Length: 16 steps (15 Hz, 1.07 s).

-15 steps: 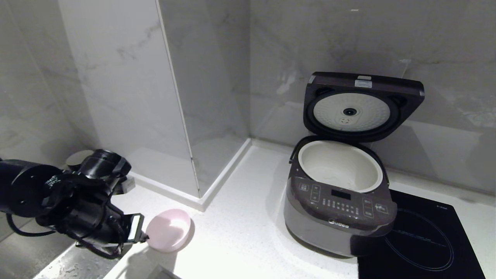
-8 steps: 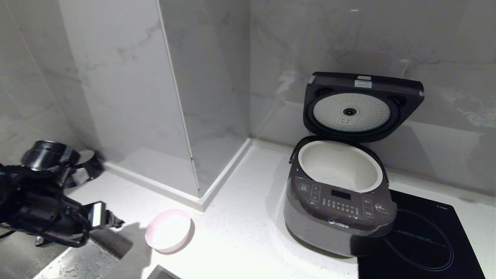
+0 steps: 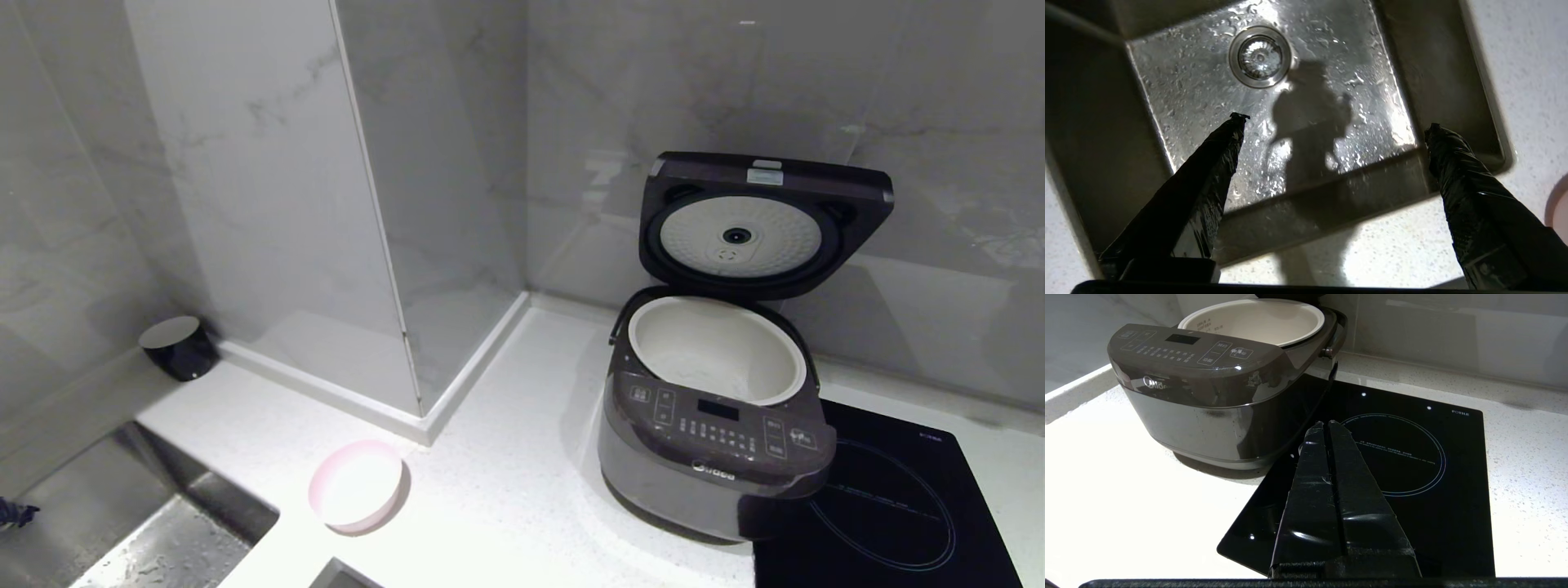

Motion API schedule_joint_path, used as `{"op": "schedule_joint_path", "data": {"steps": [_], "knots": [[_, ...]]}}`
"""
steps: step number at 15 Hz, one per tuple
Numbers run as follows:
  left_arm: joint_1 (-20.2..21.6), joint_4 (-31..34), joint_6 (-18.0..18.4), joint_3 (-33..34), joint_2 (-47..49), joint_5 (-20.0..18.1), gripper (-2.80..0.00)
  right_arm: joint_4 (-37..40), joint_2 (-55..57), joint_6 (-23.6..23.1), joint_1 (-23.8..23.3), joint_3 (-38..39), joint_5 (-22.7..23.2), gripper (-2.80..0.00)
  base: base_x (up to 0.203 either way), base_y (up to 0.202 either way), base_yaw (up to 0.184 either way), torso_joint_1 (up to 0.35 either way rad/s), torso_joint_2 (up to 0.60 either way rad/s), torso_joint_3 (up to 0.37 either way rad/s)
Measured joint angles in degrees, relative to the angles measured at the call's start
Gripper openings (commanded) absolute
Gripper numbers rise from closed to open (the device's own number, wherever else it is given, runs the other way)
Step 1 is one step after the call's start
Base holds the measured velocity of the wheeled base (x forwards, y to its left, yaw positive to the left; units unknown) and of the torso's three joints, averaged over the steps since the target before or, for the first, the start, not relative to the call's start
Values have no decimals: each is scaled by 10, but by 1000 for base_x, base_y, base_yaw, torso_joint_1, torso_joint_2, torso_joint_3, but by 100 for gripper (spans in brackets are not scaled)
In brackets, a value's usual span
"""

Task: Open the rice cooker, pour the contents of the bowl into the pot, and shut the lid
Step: Turn on the tap

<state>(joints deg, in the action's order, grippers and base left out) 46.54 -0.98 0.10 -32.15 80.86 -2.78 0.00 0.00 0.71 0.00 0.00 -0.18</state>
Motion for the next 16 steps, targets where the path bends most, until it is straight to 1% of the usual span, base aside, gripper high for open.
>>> {"op": "schedule_joint_path", "data": {"steps": [2, 3, 4, 6, 9, 10, 11, 12, 16], "knots": [[74, -42, 0, 24, 0, -42, 0, 0, 0, 0, 0, 0, 0, -280, 0, 0, 0, 0, 0, 0], [102, -74, -2, 32, 15, -60, 0, 0, 0, 0, 0, 0, 0, -280, 0, 0, 0, 0, 0, 0], [121, -114, -8, 35, 40, -67, 0, 0, 0, 0, 0, 0, 0, -280, 0, 0, 0, 0, 0, 0], [142, -219, -28, 30, 114, -64, 0, 0, 0, 0, 0, 0, 0, -280, 0, 0, 0, 0, 0, 0], [152, -418, -55, 1, 238, -37, 0, 0, 0, 0, 0, 0, 0, -280, 0, 0, 0, 0, 0, 0], [155, -472, -61, -12, 266, -31, 0, 0, 0, 0, 0, 0, 0, -280, 0, 0, 0, 0, 0, 0], [159, -501, -64, -20, 282, -28, 0, 0, 0, 0, 0, 0, 0, -280, 0, 0, 0, 0, 0, 0], [163, -507, -65, -24, 293, -27, 0, 0, 0, 0, 0, 0, 0, -280, 0, 0, 0, 0, 0, 0], [179, -503, -63, -16, 311, -27, 0, 0, 0, 0, 0, 0, 0, -280, 0, 0, 0, 0, 0, 0]]}}
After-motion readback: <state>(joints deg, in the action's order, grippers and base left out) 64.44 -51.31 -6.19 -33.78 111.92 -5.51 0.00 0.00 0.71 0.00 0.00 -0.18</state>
